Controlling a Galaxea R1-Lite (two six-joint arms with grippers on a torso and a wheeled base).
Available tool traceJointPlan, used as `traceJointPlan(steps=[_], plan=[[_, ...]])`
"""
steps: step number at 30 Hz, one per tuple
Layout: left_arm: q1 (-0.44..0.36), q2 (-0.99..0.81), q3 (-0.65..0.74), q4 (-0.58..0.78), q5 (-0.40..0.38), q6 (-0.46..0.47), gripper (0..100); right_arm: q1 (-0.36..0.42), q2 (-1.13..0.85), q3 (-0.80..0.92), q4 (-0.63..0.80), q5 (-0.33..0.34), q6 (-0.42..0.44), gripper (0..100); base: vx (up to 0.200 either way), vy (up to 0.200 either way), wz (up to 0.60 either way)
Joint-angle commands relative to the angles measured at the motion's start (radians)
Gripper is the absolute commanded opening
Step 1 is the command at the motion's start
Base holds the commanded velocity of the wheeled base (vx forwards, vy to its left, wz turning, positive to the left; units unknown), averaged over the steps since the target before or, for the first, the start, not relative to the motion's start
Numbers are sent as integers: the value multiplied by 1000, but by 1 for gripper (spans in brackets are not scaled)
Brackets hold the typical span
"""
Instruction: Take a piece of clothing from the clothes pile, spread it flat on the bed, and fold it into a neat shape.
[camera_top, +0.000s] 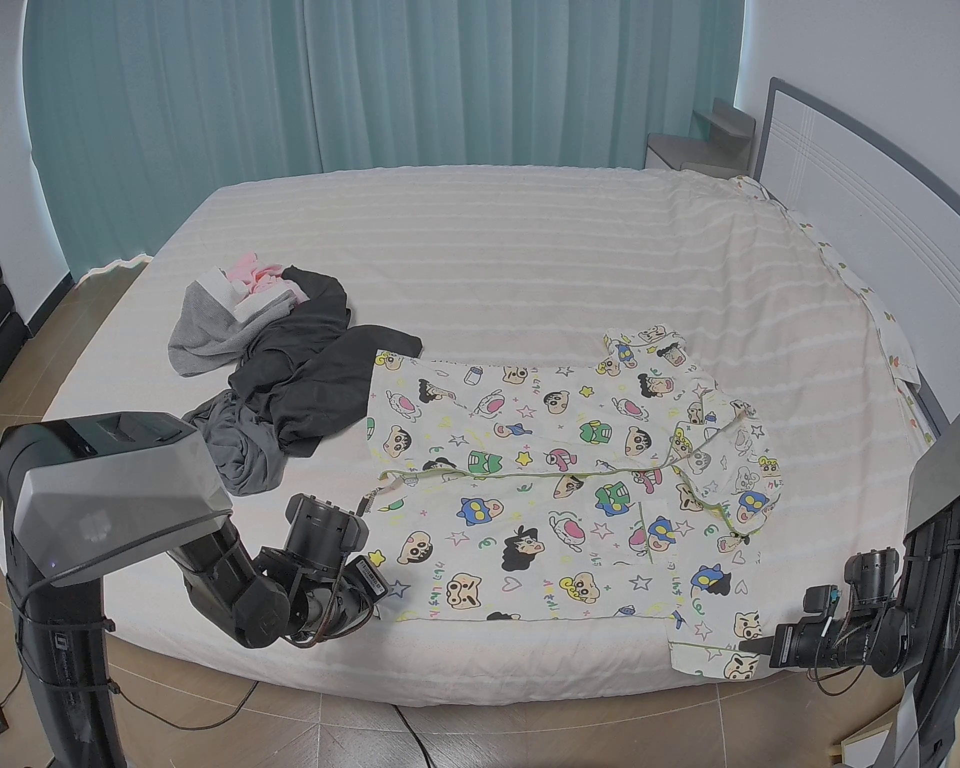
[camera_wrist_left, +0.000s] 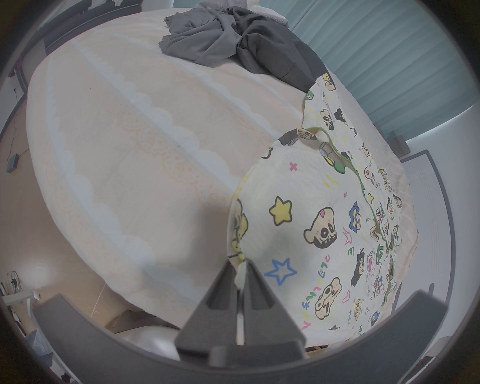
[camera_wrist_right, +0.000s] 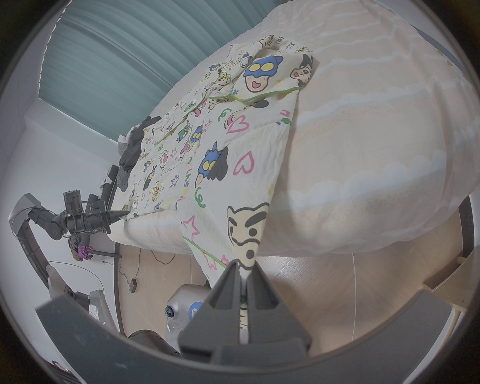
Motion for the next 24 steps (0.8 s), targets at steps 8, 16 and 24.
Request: traceJointPlan(steps=[8,16,24], plan=[[-1,-24,61,-4,19,0,0,0,-22,18,-3,-3,0,0,0,0,0],[-1,-79,108,-9,19,0,0,-3,-112,18,53,-9,3,0,0,0,0],[-7,-91,144,-10,19,-2,0,-26,-155,18,222,-3,-29,0,0,0,0]])
